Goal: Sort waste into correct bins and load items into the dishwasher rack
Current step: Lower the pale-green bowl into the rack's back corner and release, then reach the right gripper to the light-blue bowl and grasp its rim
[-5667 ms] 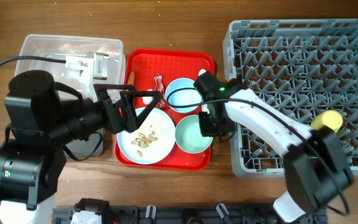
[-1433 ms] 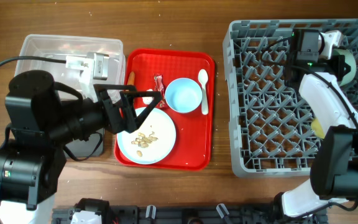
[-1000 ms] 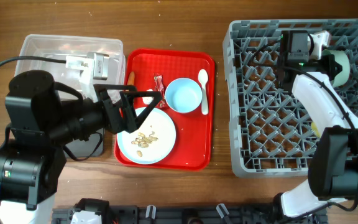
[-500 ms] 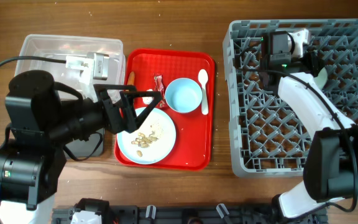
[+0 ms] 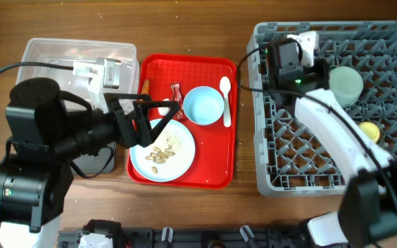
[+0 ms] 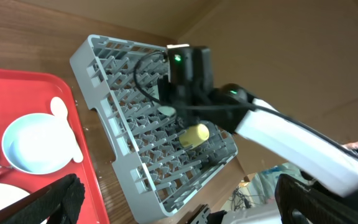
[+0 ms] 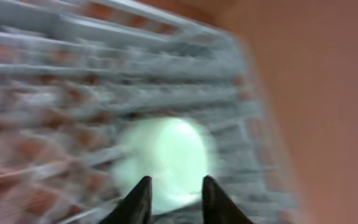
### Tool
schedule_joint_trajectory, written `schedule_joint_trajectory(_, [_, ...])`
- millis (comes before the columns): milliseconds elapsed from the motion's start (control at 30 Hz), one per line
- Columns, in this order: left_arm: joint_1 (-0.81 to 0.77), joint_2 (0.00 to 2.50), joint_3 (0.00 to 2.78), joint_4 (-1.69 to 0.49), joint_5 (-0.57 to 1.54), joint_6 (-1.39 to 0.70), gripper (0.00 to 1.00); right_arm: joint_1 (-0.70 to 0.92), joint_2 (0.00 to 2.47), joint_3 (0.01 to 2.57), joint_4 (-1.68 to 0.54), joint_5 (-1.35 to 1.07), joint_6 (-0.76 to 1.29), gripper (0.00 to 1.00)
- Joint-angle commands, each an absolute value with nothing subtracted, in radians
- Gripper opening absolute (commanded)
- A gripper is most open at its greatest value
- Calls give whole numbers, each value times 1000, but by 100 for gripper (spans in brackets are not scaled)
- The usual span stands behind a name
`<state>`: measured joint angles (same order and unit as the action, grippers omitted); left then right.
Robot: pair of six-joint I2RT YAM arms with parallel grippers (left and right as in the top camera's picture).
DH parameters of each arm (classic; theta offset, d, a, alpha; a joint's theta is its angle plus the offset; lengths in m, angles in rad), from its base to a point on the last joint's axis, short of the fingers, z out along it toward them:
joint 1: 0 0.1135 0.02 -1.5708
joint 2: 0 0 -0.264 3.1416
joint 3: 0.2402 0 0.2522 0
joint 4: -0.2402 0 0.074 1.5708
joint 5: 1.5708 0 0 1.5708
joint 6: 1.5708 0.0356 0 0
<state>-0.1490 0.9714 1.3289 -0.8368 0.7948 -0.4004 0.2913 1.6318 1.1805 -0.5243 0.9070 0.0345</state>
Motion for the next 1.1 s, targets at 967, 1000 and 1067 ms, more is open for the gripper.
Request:
schedule_joint_trajectory(967, [-154,971,1340,-834,810,-377,100,526,1847,1183,-468,113,580,38])
schedule_joint_trajectory(1000, [-154,971,1340,-834,810,-377,100,526,1860,1183,-461,113,587,38])
schedule_joint_trajectory(1067, [-154,971,1340,-834,810,-377,100,526,1878,1183,-455,110,607,34])
